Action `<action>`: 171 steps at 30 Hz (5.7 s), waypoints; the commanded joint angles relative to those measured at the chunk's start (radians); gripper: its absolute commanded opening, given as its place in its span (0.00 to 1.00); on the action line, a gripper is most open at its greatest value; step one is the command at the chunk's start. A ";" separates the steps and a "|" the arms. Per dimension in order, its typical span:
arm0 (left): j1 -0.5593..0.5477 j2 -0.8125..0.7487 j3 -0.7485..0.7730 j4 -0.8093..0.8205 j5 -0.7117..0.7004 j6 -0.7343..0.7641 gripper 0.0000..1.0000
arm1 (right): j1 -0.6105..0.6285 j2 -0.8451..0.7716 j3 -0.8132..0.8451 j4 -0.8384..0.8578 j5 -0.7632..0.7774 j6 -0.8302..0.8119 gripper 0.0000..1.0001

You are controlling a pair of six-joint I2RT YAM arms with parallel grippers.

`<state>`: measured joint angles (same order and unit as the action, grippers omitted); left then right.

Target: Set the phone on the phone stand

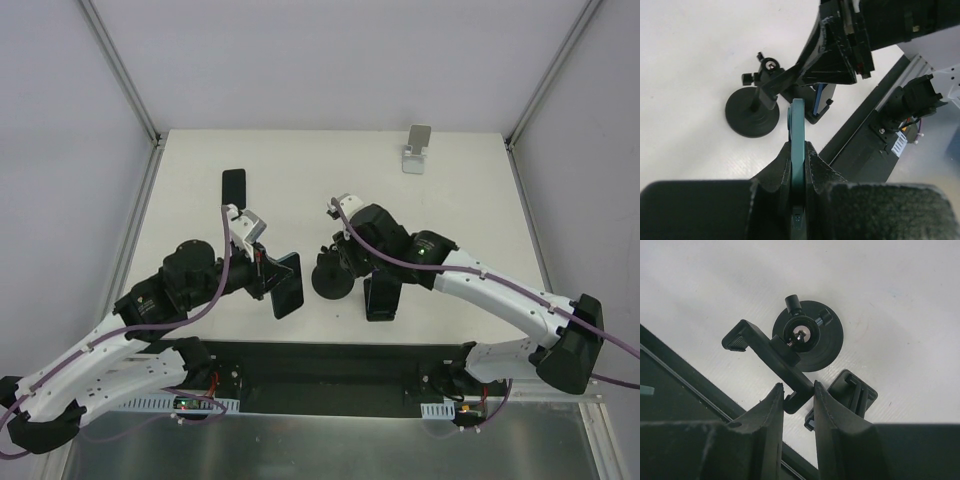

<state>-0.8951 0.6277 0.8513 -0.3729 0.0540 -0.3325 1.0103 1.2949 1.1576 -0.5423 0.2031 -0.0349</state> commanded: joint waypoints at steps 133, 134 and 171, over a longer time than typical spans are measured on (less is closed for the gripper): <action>-0.068 0.445 -0.271 0.971 -0.408 0.438 0.00 | 0.369 -0.112 -0.105 0.300 0.703 0.559 0.00; -0.070 0.443 -0.274 0.959 -0.405 0.440 0.00 | 0.373 -0.124 -0.125 0.311 0.697 0.550 0.00; -0.047 0.220 -0.126 0.607 0.550 0.426 0.00 | 0.011 -0.641 -0.325 0.160 0.119 0.121 0.89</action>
<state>-0.9535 0.8158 0.6582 0.0879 0.4427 0.0746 1.0286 0.6777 0.8398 -0.3752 0.3309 0.1032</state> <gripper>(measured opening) 0.052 0.893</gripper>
